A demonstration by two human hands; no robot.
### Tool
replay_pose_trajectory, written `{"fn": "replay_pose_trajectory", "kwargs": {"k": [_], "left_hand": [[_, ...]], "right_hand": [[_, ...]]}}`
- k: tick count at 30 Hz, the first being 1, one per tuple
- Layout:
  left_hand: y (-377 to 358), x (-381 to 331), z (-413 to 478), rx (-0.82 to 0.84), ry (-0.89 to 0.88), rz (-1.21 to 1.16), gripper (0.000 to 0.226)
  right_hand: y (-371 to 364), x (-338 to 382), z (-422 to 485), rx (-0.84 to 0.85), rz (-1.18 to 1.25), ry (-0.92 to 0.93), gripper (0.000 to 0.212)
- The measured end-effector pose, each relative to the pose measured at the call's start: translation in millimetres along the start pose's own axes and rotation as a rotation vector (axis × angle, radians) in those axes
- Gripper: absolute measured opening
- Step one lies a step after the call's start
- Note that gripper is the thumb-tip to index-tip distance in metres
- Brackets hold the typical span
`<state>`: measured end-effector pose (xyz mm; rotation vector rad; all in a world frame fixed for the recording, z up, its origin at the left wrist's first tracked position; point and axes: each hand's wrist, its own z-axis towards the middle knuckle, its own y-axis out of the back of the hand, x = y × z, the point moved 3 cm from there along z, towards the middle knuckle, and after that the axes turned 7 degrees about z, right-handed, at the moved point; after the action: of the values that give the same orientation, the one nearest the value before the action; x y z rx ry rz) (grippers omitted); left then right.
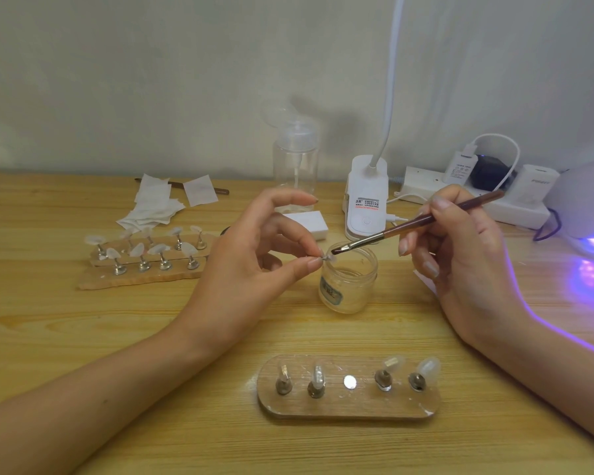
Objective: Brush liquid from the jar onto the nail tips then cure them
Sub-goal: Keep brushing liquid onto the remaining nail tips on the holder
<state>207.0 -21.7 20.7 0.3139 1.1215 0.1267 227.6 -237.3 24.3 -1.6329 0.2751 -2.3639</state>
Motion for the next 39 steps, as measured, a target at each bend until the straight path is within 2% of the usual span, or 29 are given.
{"fn": "replay_pose_trajectory", "kwargs": {"k": [2,7,10,13,16,18,21,26,32,36,39], "left_hand": [[0.3,-0.2,-0.1,-0.001,0.000,0.002,0.051],[0.1,-0.8,-0.2,-0.003,0.006,0.008,0.051],[0.1,-1.2,-0.6,-0.003,0.006,0.008,0.050],[0.3,-1.3,-0.7,-0.007,0.009,0.012,0.051],[0.1,-1.4,-0.4,-0.011,0.011,0.008,0.051],[-0.1,-1.2,-0.2,-0.015,0.013,0.006,0.051],[-0.4,-0.7,-0.3,-0.018,0.013,0.012,0.051],[-0.2,0.0,0.2,-0.019,0.017,0.015,0.051],[0.1,0.9,0.3,-0.015,0.012,0.021,0.050],[0.4,1.0,0.1,-0.012,0.008,0.028,0.050],[0.1,1.0,0.4,-0.012,0.008,0.027,0.050]], "right_hand": [[-2.5,0.8,-0.6,0.030,-0.007,-0.001,0.018],[2.0,-0.8,0.4,-0.058,-0.057,-0.026,0.026],[-2.4,2.0,-0.7,0.019,0.002,0.039,0.021],[-3.0,0.9,-1.0,0.032,-0.017,0.011,0.019],[1.0,-0.7,0.1,-0.039,-0.053,-0.012,0.027],[0.0,0.5,0.0,-0.028,-0.018,0.019,0.031],[-3.9,1.3,-0.4,0.045,0.008,0.032,0.024],[1.5,-0.8,0.6,-0.044,-0.010,-0.006,0.031],[-3.4,0.6,-0.4,0.031,-0.014,0.029,0.020],[0.5,-0.4,-0.2,-0.048,-0.044,0.007,0.027],[-0.3,2.7,-0.9,-0.028,0.019,0.049,0.027]]}}
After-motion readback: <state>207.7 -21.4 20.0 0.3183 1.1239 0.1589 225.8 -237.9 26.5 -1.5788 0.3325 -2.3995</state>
